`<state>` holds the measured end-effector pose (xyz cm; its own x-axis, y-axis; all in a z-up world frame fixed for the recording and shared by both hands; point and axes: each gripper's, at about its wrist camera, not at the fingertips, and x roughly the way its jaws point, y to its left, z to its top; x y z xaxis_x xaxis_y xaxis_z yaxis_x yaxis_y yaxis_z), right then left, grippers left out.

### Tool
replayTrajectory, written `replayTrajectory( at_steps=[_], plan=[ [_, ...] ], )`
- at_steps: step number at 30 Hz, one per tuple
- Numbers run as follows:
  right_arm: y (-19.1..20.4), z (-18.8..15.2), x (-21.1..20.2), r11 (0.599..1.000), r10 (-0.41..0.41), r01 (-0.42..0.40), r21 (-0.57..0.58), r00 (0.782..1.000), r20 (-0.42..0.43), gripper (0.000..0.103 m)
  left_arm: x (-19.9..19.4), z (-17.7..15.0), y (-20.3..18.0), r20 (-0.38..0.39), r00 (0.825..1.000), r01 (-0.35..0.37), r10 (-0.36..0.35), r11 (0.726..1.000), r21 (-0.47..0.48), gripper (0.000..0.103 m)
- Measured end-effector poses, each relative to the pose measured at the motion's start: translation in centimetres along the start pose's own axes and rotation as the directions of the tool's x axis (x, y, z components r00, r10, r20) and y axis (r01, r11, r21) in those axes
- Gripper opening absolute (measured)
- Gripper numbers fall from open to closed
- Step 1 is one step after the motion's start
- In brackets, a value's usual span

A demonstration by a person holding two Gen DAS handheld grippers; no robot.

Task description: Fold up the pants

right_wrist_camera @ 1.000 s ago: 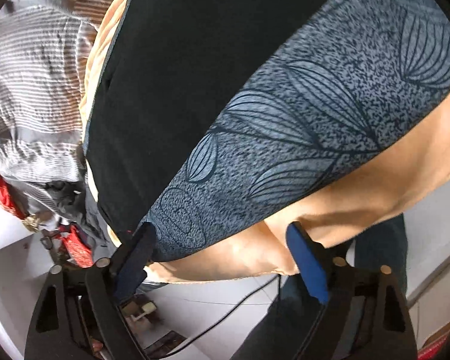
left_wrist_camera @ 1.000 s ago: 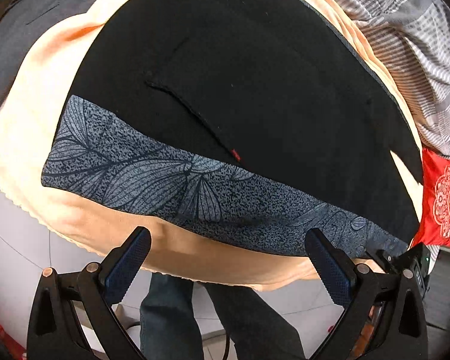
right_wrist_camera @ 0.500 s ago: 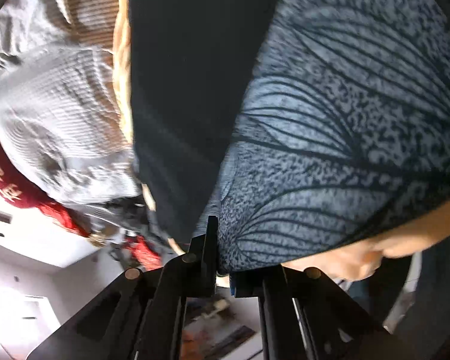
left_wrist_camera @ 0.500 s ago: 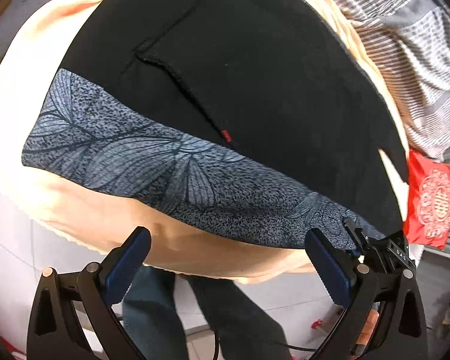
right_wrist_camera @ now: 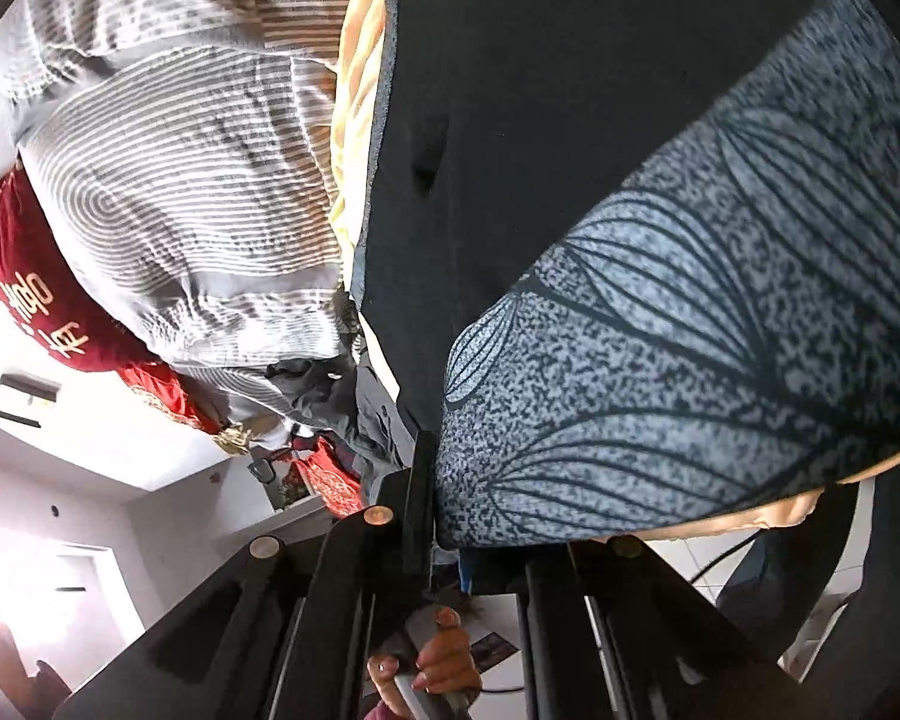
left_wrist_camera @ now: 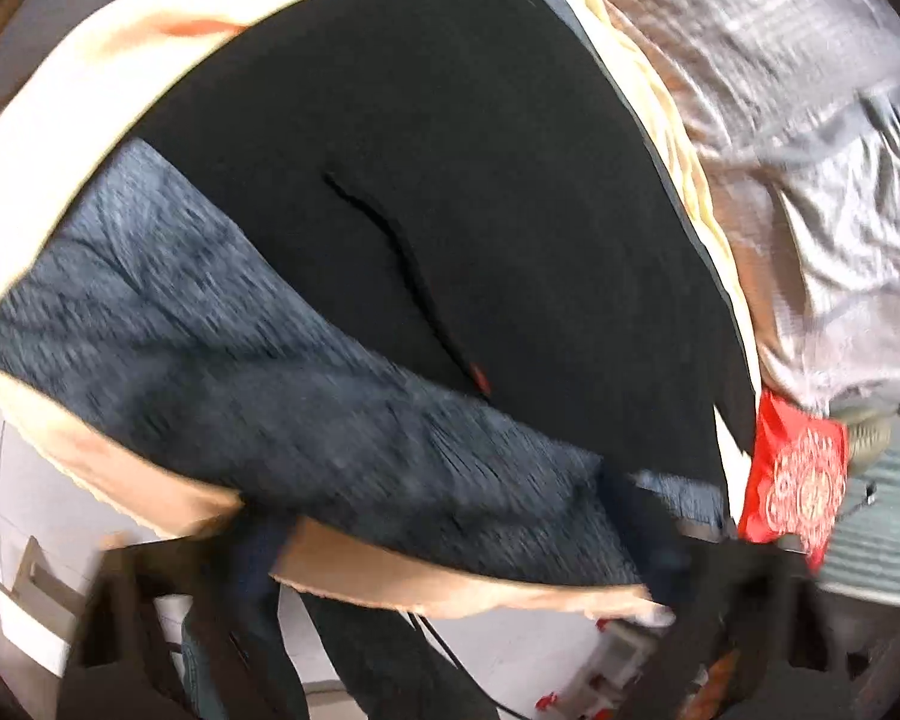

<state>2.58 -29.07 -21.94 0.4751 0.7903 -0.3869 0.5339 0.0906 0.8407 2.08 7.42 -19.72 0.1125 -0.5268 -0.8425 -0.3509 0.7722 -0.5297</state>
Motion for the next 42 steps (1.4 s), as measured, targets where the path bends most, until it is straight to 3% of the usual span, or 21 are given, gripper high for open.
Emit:
replayTrajectory(
  at_steps=[2,4,7,13,17,23,27,35,39,42],
  plan=[
    [0.1,0.1,0.0,1.000,-0.021,0.021,-0.007,1.000,-0.006,0.006,-0.1,0.7,0.7,0.007,1.000,-0.007,0.007,1.000,-0.013,0.034],
    [-0.1,0.1,0.0,0.999,-0.050,0.050,-0.011,0.999,-0.012,0.006,-0.7,1.2,0.9,0.009,1.000,-0.020,0.020,1.000,0.002,0.024],
    [0.0,-0.1,-0.1,0.995,-0.095,0.095,-0.024,0.995,-0.012,0.006,-2.4,1.4,0.4,0.020,1.000,-0.018,0.017,0.998,0.053,0.018],
    [3.8,0.6,-1.1,0.987,-0.107,0.108,-0.121,0.994,0.019,0.006,-5.9,2.9,-3.7,0.058,0.998,-0.018,0.006,0.980,0.200,0.018],
    [7.0,2.5,-0.9,0.976,-0.102,0.105,-0.188,0.994,0.025,0.007,-7.1,5.5,-5.8,0.082,0.996,0.006,-0.025,0.974,0.224,0.018],
    [11.7,8.6,1.5,0.959,-0.108,0.099,-0.266,0.994,-0.020,0.007,-6.7,10.6,-9.4,0.172,0.985,-0.039,-0.007,0.964,0.264,0.018],
    [13.9,13.5,4.5,0.954,-0.141,0.119,-0.274,0.988,-0.061,0.007,-4.2,15.3,-11.3,0.222,0.975,-0.076,0.021,0.967,0.243,0.018],
    [12.4,22.7,10.3,0.947,-0.266,0.241,-0.213,0.959,-0.098,0.010,2.1,21.0,-14.1,0.258,0.960,-0.168,0.108,0.960,0.224,0.019],
    [10.2,24.8,12.3,0.933,-0.332,0.307,-0.186,0.935,-0.124,0.010,4.4,22.2,-14.0,0.236,0.957,-0.221,0.170,0.953,0.207,0.019],
    [9.5,25.1,12.8,0.932,-0.344,0.319,-0.174,0.928,-0.142,0.011,4.0,22.4,-14.0,0.215,0.960,-0.220,0.178,0.957,0.191,0.021]
  ],
)
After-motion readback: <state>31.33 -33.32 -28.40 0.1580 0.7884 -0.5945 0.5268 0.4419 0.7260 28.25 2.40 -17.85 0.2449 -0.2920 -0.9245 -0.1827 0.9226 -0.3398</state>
